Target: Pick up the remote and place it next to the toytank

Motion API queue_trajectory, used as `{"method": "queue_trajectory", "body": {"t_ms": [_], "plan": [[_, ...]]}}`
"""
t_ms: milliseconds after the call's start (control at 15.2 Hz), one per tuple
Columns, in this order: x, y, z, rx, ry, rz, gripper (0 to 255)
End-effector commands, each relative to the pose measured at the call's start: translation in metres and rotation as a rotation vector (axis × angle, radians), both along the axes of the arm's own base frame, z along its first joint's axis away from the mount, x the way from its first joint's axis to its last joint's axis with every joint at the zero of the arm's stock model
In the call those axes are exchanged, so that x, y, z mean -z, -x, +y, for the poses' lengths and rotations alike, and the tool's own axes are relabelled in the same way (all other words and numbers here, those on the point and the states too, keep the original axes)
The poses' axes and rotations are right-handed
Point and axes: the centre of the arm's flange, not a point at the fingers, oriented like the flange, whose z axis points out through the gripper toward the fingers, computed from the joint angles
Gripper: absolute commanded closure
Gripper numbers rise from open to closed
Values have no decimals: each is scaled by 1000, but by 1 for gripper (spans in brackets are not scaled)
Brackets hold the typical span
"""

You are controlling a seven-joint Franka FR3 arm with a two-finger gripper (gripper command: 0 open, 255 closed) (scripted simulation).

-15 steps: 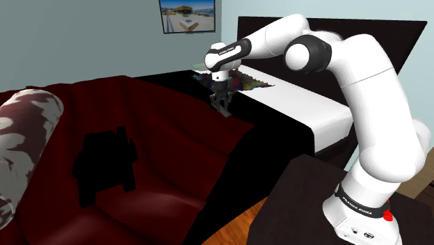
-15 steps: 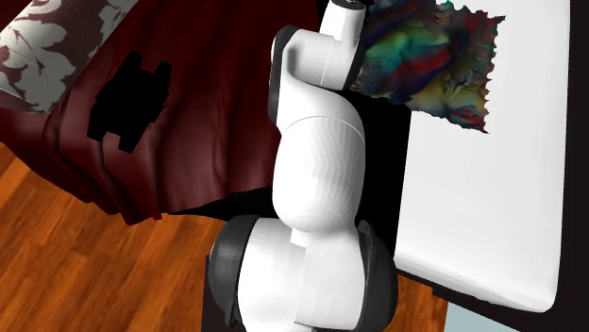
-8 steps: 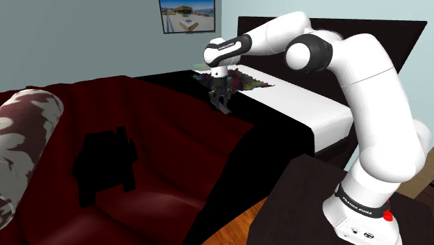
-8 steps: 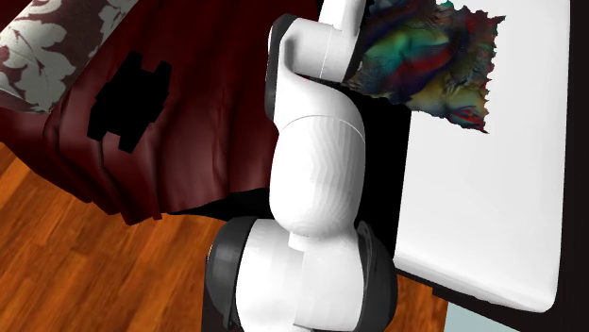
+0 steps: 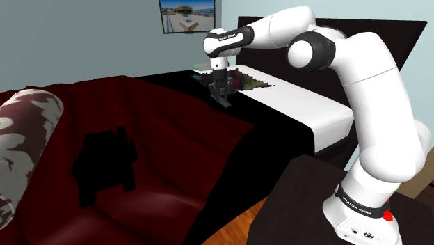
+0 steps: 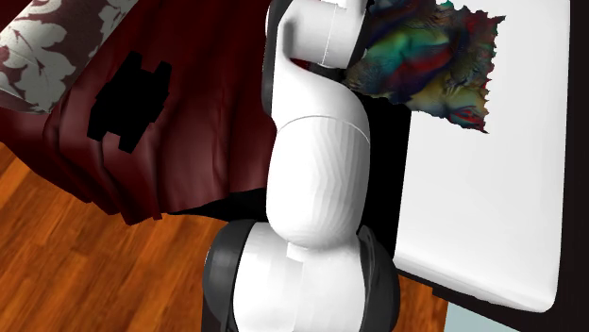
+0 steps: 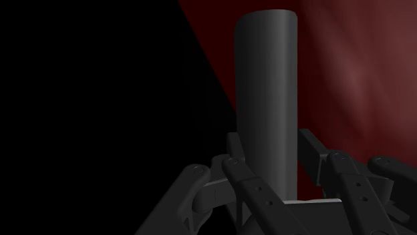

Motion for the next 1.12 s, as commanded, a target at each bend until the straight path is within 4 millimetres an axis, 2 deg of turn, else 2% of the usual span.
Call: {"method": "queue_trajectory", "body": {"t_ms": [0, 1056], "plan": [[-12, 1, -1, 0, 0, 0, 255], [-96, 1, -1, 0, 0, 0, 255]]}}
